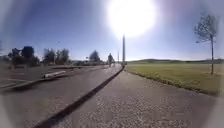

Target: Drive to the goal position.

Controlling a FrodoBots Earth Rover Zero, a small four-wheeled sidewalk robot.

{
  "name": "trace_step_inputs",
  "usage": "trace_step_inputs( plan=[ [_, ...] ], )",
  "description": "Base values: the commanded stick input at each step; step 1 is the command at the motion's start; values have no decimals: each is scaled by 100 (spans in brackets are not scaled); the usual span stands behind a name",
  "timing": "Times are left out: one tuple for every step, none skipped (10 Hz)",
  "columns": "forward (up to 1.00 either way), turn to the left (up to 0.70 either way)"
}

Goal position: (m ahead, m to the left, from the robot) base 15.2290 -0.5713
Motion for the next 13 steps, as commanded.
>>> trace_step_inputs(
  plan=[
    [100, 18],
    [100, 5],
    [100, 0],
    [100, 0],
    [100, 0],
    [100, 0],
    [100, 0],
    [100, 0],
    [100, 0],
    [100, 0],
    [100, 0],
    [100, 0],
    [100, 0]
  ],
)
